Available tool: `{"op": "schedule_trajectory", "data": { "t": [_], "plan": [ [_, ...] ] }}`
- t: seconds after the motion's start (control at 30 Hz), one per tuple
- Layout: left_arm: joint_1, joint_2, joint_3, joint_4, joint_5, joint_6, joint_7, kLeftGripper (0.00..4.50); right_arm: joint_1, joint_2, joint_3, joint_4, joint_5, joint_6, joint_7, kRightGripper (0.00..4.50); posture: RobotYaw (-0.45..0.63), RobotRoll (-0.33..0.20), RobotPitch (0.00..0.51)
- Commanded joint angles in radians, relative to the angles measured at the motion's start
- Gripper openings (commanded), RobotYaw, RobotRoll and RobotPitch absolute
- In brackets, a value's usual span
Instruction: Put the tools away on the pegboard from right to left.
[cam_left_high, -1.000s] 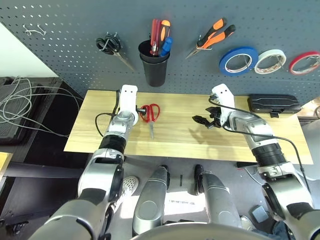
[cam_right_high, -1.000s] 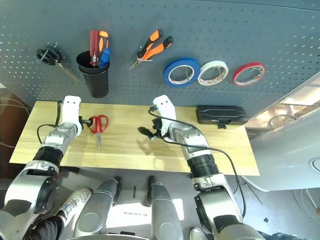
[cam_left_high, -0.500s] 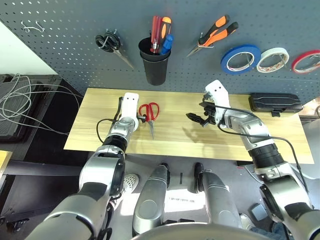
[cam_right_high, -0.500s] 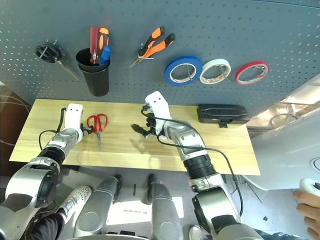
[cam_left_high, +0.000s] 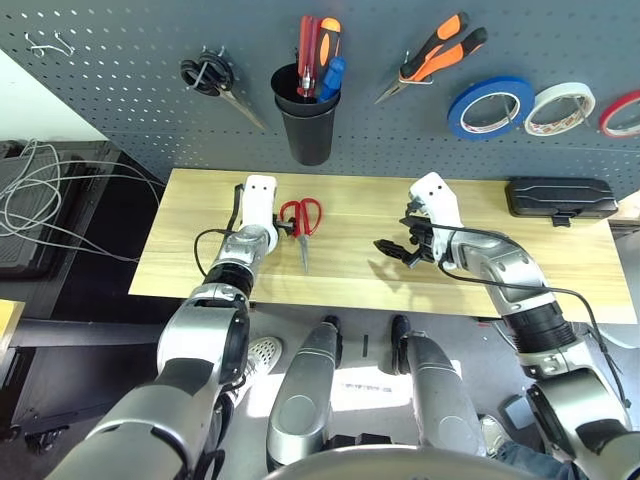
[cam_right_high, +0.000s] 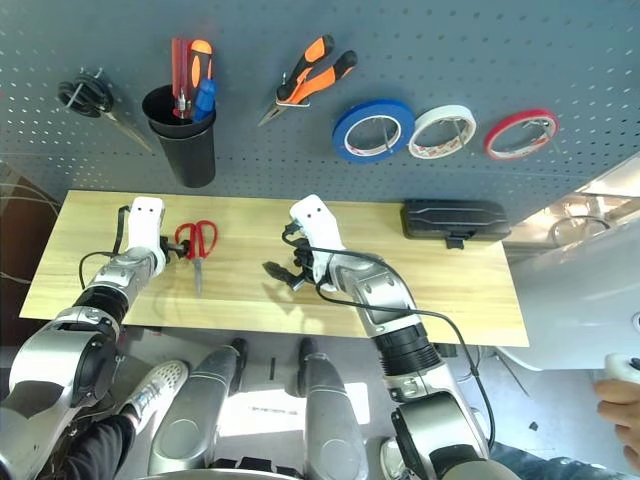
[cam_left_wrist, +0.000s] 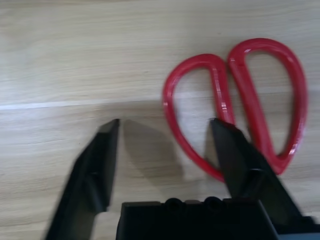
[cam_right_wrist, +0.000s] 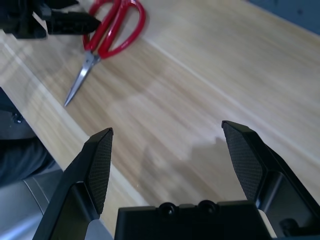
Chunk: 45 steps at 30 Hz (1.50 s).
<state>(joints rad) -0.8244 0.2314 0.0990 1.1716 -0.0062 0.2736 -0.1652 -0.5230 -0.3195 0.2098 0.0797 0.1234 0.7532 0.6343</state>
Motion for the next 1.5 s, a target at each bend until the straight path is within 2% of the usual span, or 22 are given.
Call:
{"op": "schedule_trajectory", "data": {
  "t": [0.03,0.27,0.43,0.6,0.73,0.9,1.03,1.23,1.37,1.5],
  "plan": [
    [0.065,-0.042,-0.038,0.048,0.017,0.062,-0.086,2.38,-0.004,0.012,-0.01,0.018,0.017,0.001,0.001,4.5,0.1,0.0,0.406],
    [0.154,-0.028,-0.111,-0.127,0.061,0.011,-0.158,0.08,-0.043,0.018,-0.024,0.089,0.011,-0.05,0.003,4.5,0.13,0.0,0.368],
    [0.317,0.005,-0.087,-0.417,0.039,-0.009,-0.143,0.03,-0.072,0.017,-0.035,0.15,0.008,-0.095,0.01,4.5,0.17,0.0,0.347],
    [0.484,0.053,-0.086,-0.679,0.058,-0.038,-0.123,0.03,-0.084,0.021,-0.037,0.175,0.011,-0.124,0.02,4.5,0.19,0.0,0.34],
    [0.629,0.09,-0.036,-0.912,0.029,-0.173,-0.118,0.03,-0.074,0.027,-0.019,0.14,0.035,-0.147,0.082,4.5,0.21,0.0,0.336],
    [0.67,0.101,0.036,-0.983,-0.003,-0.29,-0.079,0.03,-0.057,0.012,0.017,0.064,0.062,-0.201,0.189,4.5,0.21,0.0,0.333],
    [0.689,0.143,0.069,-1.013,0.003,-0.472,-0.082,0.03,-0.064,0.008,0.024,-0.002,0.082,-0.237,0.244,4.5,0.21,0.0,0.331],
    [0.714,0.166,0.114,-1.031,-0.044,-0.742,-0.105,0.03,-0.104,0.008,0.017,-0.071,0.099,-0.281,0.276,4.5,0.21,0.0,0.326],
    [0.701,0.185,0.149,-1.025,-0.041,-0.839,-0.082,0.03,-0.131,0.008,0.005,-0.112,0.122,-0.274,0.287,4.5,0.21,0.0,0.325],
    [0.661,0.197,0.171,-1.038,-0.037,-0.869,-0.056,0.03,-0.168,0.021,-0.016,-0.116,0.141,-0.299,0.275,4.5,0.21,0.0,0.324]
  ]
}}
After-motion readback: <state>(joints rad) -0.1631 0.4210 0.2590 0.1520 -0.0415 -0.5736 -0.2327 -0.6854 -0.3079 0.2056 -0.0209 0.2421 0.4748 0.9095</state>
